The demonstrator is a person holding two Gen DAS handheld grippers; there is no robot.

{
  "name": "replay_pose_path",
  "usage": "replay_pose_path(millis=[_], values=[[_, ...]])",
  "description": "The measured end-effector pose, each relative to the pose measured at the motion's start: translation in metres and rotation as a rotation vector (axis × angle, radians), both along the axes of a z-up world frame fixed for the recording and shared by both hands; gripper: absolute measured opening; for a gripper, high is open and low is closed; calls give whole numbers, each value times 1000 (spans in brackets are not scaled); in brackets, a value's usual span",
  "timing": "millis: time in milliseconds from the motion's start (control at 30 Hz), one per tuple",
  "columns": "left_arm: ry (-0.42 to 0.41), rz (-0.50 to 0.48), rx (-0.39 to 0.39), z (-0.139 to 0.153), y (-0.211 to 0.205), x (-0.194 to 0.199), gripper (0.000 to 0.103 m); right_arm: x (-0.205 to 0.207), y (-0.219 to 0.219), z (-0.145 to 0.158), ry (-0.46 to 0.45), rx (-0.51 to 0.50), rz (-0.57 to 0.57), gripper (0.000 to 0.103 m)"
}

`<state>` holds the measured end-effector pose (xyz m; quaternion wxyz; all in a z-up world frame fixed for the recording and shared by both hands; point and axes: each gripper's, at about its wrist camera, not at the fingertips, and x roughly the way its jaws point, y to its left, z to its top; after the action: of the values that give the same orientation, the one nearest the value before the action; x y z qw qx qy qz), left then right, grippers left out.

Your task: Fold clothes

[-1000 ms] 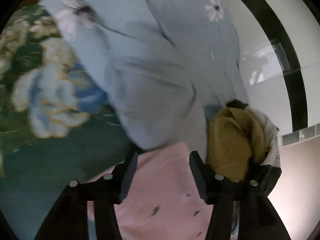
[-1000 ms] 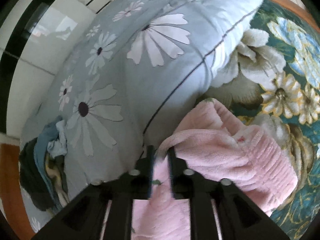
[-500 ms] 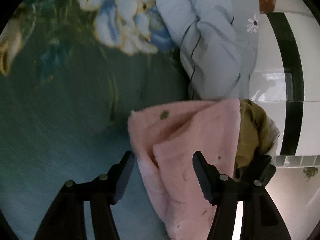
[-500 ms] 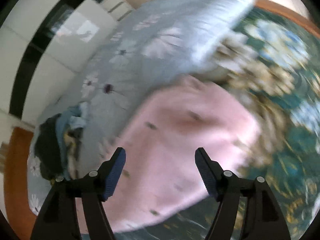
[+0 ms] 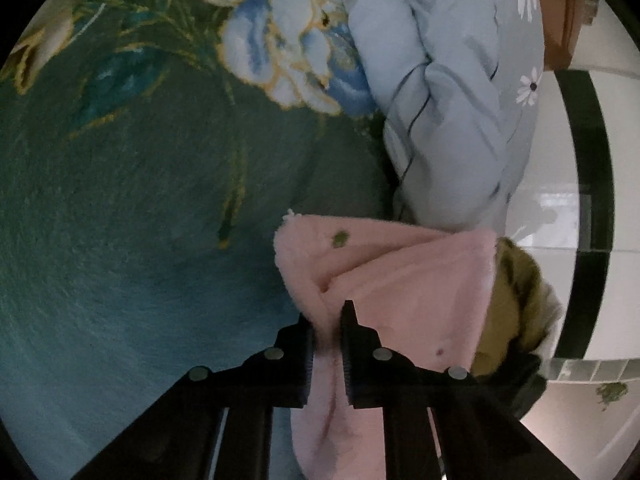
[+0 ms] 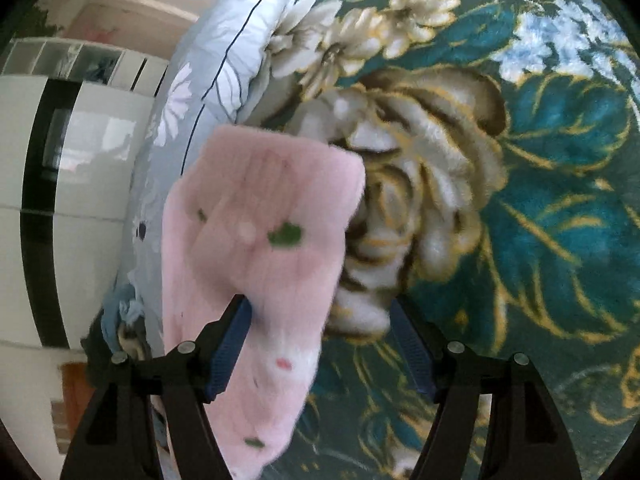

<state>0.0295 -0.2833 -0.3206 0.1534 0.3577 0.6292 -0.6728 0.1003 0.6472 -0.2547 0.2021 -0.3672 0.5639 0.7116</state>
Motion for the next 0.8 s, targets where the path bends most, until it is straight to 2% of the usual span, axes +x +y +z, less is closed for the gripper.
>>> replay_pose_path(millis=[100, 167, 200, 233, 333, 433, 533, 633, 700, 800], values=[[20, -2, -1, 9, -1, 0, 12, -9, 5, -1, 18, -8, -51, 73], [31, -14, -16, 18, 0, -2, 12, -18, 6, 1, 14, -13, -60, 65], [40, -17, -20, 23, 1, -2, 12, -24, 7, 3, 10, -14, -55, 43], [47, -18, -22, 27, 3, -2, 12, -30, 7, 5, 3, -15, -49, 27], [65, -18, -33, 47, 5, 0, 11, -45, 5, 24, 8, 2, -3, 16], [112, -36, -60, 69, -1, 0, 10, -56, 3, 57, 75, 23, 71, 14], [179, -65, -113, 93, -4, 12, 10, -49, -1, 93, 170, 52, 145, 14], [182, -91, -191, 111, -18, 47, 10, -28, -7, 108, 225, 78, 210, 14], [134, -97, -233, 104, -24, 79, 10, -10, -8, 95, 168, 92, 230, 14], [24, -69, -180, 62, -39, 119, 10, 16, -3, 44, 31, 13, 181, 14]])
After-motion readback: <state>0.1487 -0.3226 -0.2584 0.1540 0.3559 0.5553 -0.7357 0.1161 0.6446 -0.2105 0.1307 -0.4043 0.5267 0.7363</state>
